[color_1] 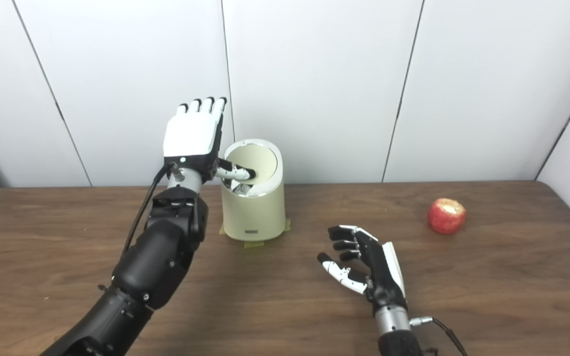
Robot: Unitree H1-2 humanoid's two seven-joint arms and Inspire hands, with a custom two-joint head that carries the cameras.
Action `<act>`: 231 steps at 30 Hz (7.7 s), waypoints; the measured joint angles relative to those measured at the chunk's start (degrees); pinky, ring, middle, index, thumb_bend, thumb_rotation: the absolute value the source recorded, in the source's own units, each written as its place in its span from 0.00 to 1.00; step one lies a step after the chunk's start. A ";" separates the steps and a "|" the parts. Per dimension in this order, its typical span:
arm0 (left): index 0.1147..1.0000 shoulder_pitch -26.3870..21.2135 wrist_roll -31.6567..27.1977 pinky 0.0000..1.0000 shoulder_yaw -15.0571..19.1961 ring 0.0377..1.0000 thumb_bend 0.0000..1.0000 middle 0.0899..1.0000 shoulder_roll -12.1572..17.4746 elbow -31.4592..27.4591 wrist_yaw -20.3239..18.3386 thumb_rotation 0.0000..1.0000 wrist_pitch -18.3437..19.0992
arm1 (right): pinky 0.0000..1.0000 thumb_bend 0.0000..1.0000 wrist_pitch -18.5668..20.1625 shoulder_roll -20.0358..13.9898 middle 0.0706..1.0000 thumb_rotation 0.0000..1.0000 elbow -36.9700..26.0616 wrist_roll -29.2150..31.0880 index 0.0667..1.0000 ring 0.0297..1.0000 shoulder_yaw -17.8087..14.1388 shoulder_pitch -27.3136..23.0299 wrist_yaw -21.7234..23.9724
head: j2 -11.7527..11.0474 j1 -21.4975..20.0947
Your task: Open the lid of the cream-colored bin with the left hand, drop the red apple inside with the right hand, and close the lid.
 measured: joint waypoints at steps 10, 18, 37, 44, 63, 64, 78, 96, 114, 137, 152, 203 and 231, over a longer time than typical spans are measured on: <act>1.00 0.36 -3.03 1.00 -0.91 1.00 0.90 1.00 0.72 2.54 5.21 0.44 -0.31 | 0.58 0.25 1.13 0.22 0.66 0.18 -1.06 0.14 0.63 0.65 -0.02 0.01 0.00 | 0.17 -0.35; 1.00 4.00 -12.71 1.00 2.39 1.00 0.72 1.00 -0.47 -0.73 6.73 1.00 -0.41 | 0.57 0.24 1.81 -0.03 0.66 0.21 -1.10 0.13 0.63 0.64 0.13 0.09 0.06 | 0.18 -0.35; 1.00 15.04 -32.90 1.00 13.71 1.00 0.60 1.00 -1.89 -23.23 4.90 1.00 -1.23 | 0.54 0.25 2.11 -0.20 0.65 0.26 -1.14 0.07 0.64 0.64 0.11 0.10 0.05 | 0.00 0.26; 1.00 23.86 -42.98 0.96 19.60 1.00 0.51 1.00 0.28 -28.74 5.68 1.00 -7.71 | 0.61 0.29 2.52 0.65 0.69 0.29 -3.35 2.16 0.67 0.68 -2.93 -0.34 -1.78 | -0.26 0.35; 0.88 42.79 -77.81 0.92 27.61 0.91 0.58 0.89 4.00 -27.22 -4.82 0.83 -27.64 | 0.75 1.00 17.56 -33.49 0.93 0.34 -17.14 -24.37 0.86 0.92 6.17 -14.54 30.16 | -0.88 -0.70; 0.87 42.86 -77.81 0.92 27.59 0.91 0.58 0.89 3.99 -27.13 -4.80 0.83 -27.95 | 0.73 1.00 18.26 -33.85 0.92 0.31 -17.05 -24.38 0.85 0.89 6.27 -15.50 31.67 | -0.97 -1.05; 0.86 45.46 -79.03 0.90 25.75 0.90 0.62 0.89 3.48 -24.10 -4.96 0.86 -31.69 | 0.69 0.95 20.54 -36.24 0.92 0.25 1.04 -24.82 0.86 0.88 8.78 -22.61 37.24 | -1.49 -1.05; 0.86 45.26 -72.94 0.84 23.86 0.89 0.53 0.91 4.28 -23.86 -4.21 0.79 -34.52 | 0.81 0.87 14.78 -36.38 0.88 0.14 15.25 -26.12 0.79 0.89 14.40 -25.23 33.81 | -1.67 -0.44; 0.86 45.03 -72.41 0.83 23.75 0.89 0.51 0.91 4.32 -23.70 -3.79 0.76 -34.52 | 0.69 0.86 14.17 -36.15 0.88 0.08 14.21 -23.70 0.81 0.84 14.80 -25.01 33.88 | -1.76 -0.26; 0.85 44.86 -72.26 0.82 23.43 0.88 0.51 0.91 4.26 -23.70 -3.79 0.76 -34.52 | 0.51 0.53 17.93 -34.22 0.49 0.00 19.41 -35.14 0.44 0.51 19.87 -27.61 27.42 | -1.41 -0.18; 0.87 44.85 -72.46 0.82 23.34 0.88 0.52 0.92 4.29 -23.70 -3.81 0.76 -34.35 | 0.54 0.52 20.03 -33.77 0.57 0.06 16.39 -35.73 0.44 0.59 18.18 -25.44 24.66 | -1.41 -0.53; 0.97 44.00 -74.41 0.88 25.18 0.92 0.25 0.96 0.96 -22.50 0.59 1.00 -36.46 | 0.24 0.52 10.87 -13.50 0.46 0.00 -9.46 -40.10 0.45 0.38 19.64 -34.46 30.81 | -2.11 0.97; 0.94 43.29 -72.96 0.87 23.69 0.90 0.37 0.93 1.35 -21.66 2.16 0.83 -36.42 | 0.26 0.51 1.31 -8.61 0.51 0.00 17.06 -44.78 0.45 0.37 23.95 -41.23 2.01 | -5.27 2.29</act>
